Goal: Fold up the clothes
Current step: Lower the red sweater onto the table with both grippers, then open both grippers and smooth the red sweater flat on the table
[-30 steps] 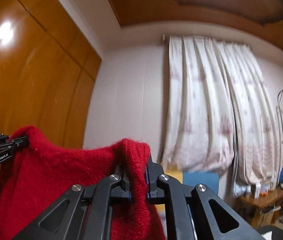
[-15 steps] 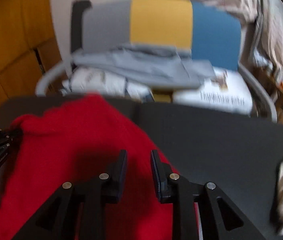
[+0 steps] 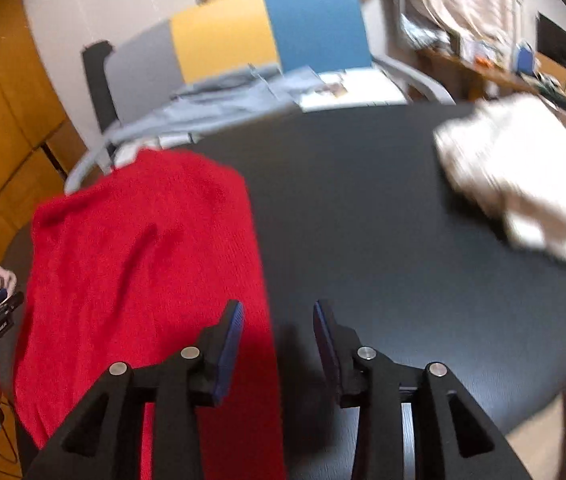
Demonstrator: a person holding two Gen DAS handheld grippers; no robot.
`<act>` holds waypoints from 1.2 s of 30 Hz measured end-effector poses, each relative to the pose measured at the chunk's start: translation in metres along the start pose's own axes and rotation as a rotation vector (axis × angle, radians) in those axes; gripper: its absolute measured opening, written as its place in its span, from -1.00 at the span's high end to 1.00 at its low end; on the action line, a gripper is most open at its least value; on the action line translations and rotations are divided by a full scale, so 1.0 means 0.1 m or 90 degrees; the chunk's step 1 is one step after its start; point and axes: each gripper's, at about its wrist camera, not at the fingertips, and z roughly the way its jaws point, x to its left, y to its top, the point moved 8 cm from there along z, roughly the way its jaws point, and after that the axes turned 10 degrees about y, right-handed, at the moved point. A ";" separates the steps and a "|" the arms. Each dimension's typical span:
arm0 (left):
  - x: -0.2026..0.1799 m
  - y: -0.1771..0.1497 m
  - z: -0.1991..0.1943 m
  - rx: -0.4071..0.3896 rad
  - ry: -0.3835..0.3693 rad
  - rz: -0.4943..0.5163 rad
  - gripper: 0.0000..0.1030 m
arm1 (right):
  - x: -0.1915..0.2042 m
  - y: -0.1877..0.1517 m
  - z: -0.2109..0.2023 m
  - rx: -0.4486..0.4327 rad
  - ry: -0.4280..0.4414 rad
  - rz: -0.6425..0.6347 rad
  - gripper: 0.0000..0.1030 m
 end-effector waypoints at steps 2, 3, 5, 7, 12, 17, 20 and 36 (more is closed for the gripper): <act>-0.04 -0.26 -0.02 0.031 0.023 0.010 -0.03 | 0.04 -0.26 -0.03 0.027 0.006 -0.003 0.28; -0.07 -0.36 -0.01 0.043 0.030 0.015 -0.03 | 0.09 -0.40 -0.03 0.040 0.013 -0.010 0.25; -0.11 -0.49 -0.03 0.041 0.045 0.017 -0.04 | 0.16 -0.66 0.09 0.079 -0.020 -0.053 0.24; -0.15 -0.53 -0.05 0.014 0.071 0.023 -0.18 | 0.19 -0.73 0.16 0.073 -0.052 -0.083 0.16; -0.26 -0.39 0.07 -0.006 0.066 0.037 0.00 | 0.34 -0.63 0.25 0.039 0.002 -0.107 0.73; -0.38 -0.21 0.25 0.025 0.012 0.022 0.49 | 0.12 -0.25 0.18 0.030 -0.041 -0.154 0.79; -0.44 -0.15 0.33 0.028 0.009 0.019 0.55 | -0.22 0.21 -0.03 -0.007 -0.145 -0.210 0.79; -0.32 -0.08 0.44 0.065 -0.070 -0.095 0.46 | -0.77 0.82 0.05 -0.069 -0.179 -0.031 0.39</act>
